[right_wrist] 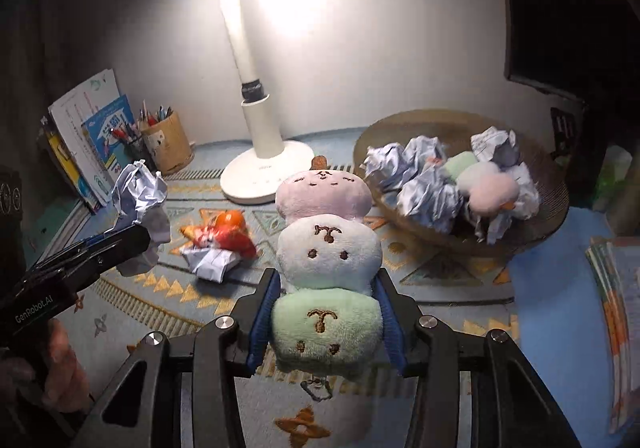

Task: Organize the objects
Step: 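Carry the paper ball and dango plush over the glass bowl and open both tools, then withdraw both tools from the bowl toward the red snack bag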

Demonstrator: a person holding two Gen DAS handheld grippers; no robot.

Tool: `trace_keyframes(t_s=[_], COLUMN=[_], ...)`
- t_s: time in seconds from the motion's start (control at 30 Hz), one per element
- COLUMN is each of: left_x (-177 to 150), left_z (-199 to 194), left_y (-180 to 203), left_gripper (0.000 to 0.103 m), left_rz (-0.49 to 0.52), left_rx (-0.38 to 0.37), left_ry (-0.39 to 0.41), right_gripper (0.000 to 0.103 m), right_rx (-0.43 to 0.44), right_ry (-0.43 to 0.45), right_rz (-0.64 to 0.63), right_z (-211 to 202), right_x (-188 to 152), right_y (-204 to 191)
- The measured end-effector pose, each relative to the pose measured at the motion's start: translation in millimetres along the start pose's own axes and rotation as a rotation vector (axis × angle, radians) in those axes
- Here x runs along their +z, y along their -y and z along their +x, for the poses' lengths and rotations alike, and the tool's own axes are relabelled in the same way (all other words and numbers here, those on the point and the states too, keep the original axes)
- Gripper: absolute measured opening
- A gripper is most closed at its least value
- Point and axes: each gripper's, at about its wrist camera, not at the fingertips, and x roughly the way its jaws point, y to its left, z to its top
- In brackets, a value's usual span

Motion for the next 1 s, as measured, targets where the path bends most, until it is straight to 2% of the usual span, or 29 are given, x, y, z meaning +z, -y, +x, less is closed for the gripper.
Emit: trace_keyframes(t_s=[0.13,0.2,0.33,0.4,0.43,0.5,0.53,0.57,0.67,0.83,1.0], left_x=[42.1,55.0,68.1,69.5,69.0,65.8,62.6,58.6,46.9,44.2,39.9], left_z=[52.7,83.4,135.3,157.2,167.9,188.3,196.3,201.4,199.2,159.8,95.9], left_y=[34.3,48.4,71.1,80.2,83.0,84.5,83.0,81.0,74.0,66.8,54.8], left_gripper=[0.036,0.036,0.037,0.040,0.044,0.060,0.077,0.080,0.080,0.080,0.080], left_rz=[0.037,0.046,0.081,0.108,0.116,0.117,0.111,0.104,0.086,0.074,0.076], left_rx=[-0.024,-0.023,-0.039,-0.016,-0.021,-0.012,0.002,0.004,-0.012,-0.050,-0.028], left_ry=[-0.050,-0.069,-0.085,-0.091,-0.097,-0.124,-0.140,-0.150,-0.177,-0.128,-0.039], right_gripper=[0.046,0.046,0.046,0.047,0.047,0.051,0.054,0.056,0.056,0.057,0.057], right_rx=[-0.074,-0.083,-0.056,-0.062,-0.047,-0.016,-0.008,-0.004,-0.009,0.002,0.047], right_ry=[0.085,0.106,0.105,0.090,0.079,0.041,0.021,0.005,-0.019,-0.005,0.022], right_rz=[0.098,0.160,0.259,0.291,0.296,0.300,0.306,0.308,0.306,0.296,0.238], right_z=[-4.9,0.8,22.8,36.6,45.2,63.3,71.6,77.2,79.7,61.0,30.8], right_x=[51.1,73.1,108.7,119.9,124.7,129.3,128.6,127.8,116.3,101.2,93.5], right_y=[53.6,79.0,119.3,131.4,136.2,142.7,145.7,148.1,150.1,142.4,107.0])
